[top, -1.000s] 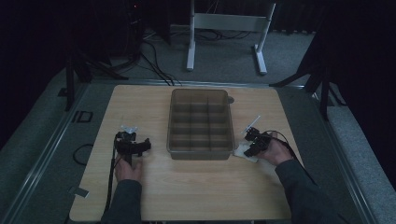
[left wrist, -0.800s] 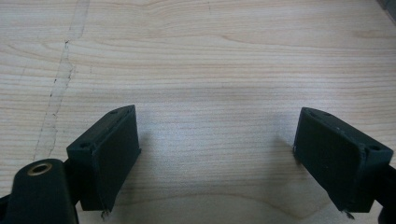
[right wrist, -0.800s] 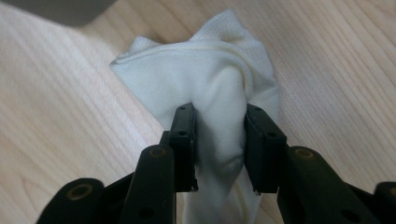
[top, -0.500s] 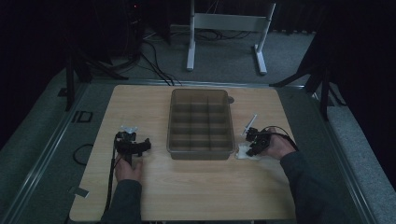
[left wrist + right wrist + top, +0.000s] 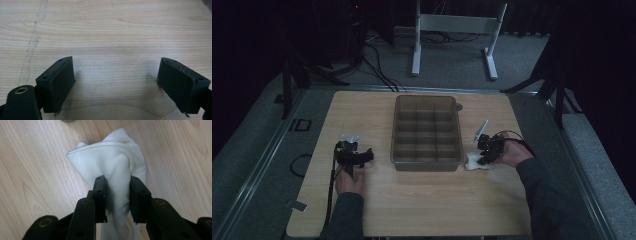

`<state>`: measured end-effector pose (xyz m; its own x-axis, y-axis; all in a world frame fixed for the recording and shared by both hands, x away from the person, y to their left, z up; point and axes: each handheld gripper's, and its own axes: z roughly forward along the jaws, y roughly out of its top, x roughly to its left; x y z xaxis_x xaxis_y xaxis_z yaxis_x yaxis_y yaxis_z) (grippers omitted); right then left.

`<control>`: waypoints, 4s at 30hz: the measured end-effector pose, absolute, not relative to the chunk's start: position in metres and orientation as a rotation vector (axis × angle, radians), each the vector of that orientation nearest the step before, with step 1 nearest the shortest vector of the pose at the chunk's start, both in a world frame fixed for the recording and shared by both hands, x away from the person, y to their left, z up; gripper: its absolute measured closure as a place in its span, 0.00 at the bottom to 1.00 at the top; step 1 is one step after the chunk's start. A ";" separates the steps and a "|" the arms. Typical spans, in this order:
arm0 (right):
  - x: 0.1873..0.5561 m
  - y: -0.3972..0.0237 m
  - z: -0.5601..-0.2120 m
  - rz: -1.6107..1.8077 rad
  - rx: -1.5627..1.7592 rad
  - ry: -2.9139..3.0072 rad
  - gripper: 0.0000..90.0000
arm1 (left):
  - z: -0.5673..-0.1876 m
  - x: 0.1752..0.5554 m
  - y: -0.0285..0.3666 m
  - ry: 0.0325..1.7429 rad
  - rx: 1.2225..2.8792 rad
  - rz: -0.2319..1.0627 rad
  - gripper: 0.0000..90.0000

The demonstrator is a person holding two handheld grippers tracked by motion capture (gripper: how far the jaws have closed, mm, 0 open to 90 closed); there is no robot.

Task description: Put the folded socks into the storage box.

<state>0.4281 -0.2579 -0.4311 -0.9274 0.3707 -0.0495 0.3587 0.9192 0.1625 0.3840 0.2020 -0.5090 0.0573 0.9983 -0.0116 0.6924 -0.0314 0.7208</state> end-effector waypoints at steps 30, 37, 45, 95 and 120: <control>0.425 -0.245 -0.381 0.254 0.356 2.961 0.77 | -0.509 0.384 0.202 1.691 1.781 0.708 0.16; 0.422 -0.244 -0.370 0.264 0.335 2.954 0.77 | -0.509 0.384 0.202 1.691 1.780 0.708 0.16; 0.420 -0.241 -0.358 0.297 0.318 2.954 0.77 | -0.509 0.384 0.202 1.691 1.780 0.708 0.16; 0.423 -0.201 -0.349 0.373 0.218 2.985 0.77 | -0.509 0.384 0.202 1.690 1.783 0.708 0.16; 0.428 -0.178 -0.354 0.396 0.176 2.996 0.77 | -0.509 0.384 0.202 1.691 1.782 0.708 0.16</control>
<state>0.4279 -0.1780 -0.3542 -0.9867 0.1296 -0.0980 0.0997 0.9592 0.2646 0.3840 0.2020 -0.5090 0.0572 0.9983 -0.0115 0.6924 -0.0313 0.7208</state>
